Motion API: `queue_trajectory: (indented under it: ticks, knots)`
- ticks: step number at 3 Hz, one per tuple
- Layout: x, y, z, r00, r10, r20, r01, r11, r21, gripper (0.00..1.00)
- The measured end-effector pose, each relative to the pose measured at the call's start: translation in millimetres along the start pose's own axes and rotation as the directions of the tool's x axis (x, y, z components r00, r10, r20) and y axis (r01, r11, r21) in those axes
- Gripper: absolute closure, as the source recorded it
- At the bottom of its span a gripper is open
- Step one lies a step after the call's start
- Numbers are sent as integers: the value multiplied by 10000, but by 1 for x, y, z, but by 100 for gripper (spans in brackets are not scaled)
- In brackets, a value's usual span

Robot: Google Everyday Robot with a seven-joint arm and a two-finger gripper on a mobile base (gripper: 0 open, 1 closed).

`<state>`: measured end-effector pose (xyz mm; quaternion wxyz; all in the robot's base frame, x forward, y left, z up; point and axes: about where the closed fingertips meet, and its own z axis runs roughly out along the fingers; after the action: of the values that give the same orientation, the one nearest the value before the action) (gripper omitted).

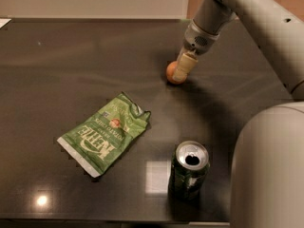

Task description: Move orange near green jalapeno chip bag

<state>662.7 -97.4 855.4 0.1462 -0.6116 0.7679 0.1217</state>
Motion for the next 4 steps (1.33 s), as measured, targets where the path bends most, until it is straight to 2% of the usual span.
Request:
queue_trajectory:
  ticks: [1,2,3,4]
  knots:
    - [-12,15,-3,9989,-455,126,458,9987,-244,87]
    - [-35,46,-5,9898,-1384,352,1406,9876,-692,100]
    - [-51,73,-2,9742,-2216,436,2251,9684,-1076,100]
    - [-60,98,3,9546,-2945,439,2978,9448,-1365,100]
